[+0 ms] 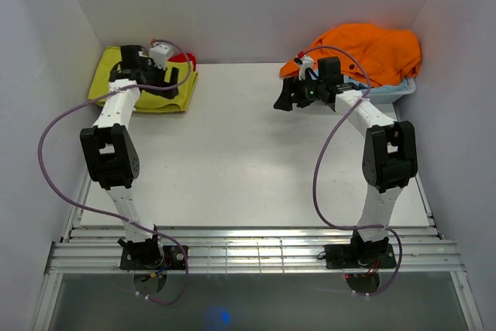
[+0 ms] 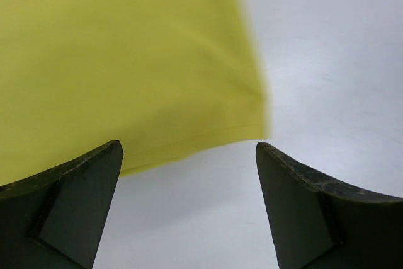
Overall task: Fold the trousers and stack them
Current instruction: Neatly place the folded trousers to the corner
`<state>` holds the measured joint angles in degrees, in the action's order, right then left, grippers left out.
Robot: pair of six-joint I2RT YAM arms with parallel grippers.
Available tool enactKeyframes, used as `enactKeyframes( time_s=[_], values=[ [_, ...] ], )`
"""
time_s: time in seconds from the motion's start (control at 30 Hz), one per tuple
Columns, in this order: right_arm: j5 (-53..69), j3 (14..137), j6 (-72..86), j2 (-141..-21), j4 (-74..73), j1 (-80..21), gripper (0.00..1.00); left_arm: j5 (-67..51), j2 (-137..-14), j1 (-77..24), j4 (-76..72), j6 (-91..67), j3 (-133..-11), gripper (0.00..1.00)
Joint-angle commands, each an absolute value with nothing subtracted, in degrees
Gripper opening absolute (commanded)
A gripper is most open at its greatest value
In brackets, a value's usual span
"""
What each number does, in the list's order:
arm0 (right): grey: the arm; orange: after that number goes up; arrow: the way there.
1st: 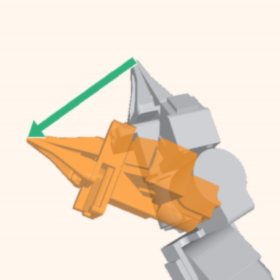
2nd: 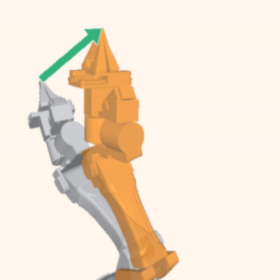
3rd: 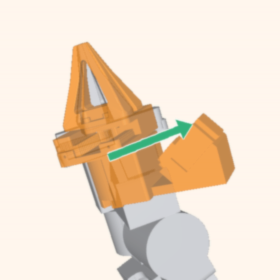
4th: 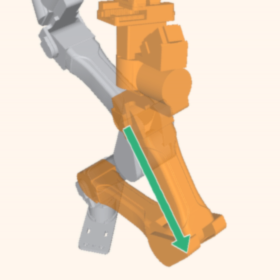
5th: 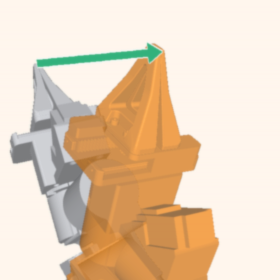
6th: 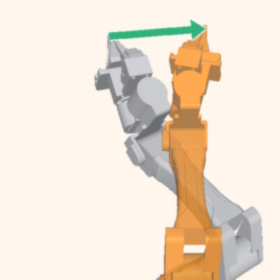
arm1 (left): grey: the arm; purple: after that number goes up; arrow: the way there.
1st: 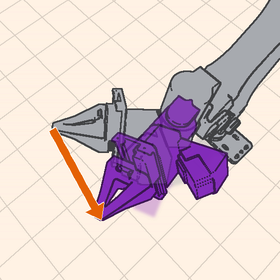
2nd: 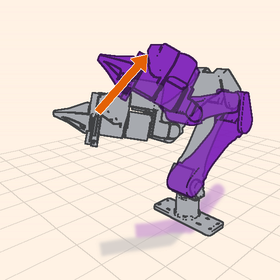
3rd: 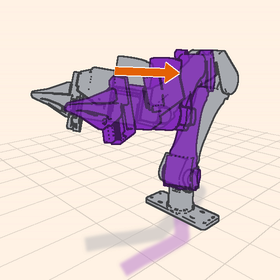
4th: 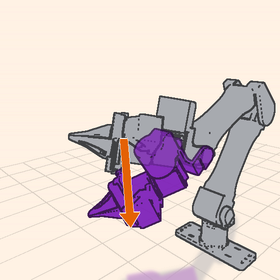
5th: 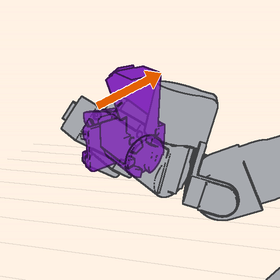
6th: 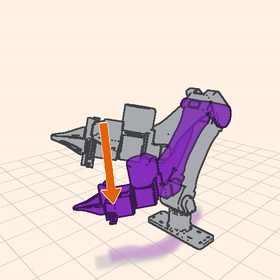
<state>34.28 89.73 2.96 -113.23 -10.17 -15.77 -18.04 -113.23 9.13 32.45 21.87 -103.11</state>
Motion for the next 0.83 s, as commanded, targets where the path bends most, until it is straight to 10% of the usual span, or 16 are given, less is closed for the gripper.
enactKeyframes(
  time_s=[0.0, 0.8],
  values=[
    [31.2, 84.3, -6.0, -105.1, -19.0, -15.1, 0.9, -26.4, -109.5, 3.3, 41.0, 21.9, -98.5, 0.98],
    [22.3, 49.9, -16.2, -68.6, -30.7, -5.4, 0.9, -29.7, -87.0, -3.3, 34.7, 12.7, -63.7, 0.98]
  ],
)
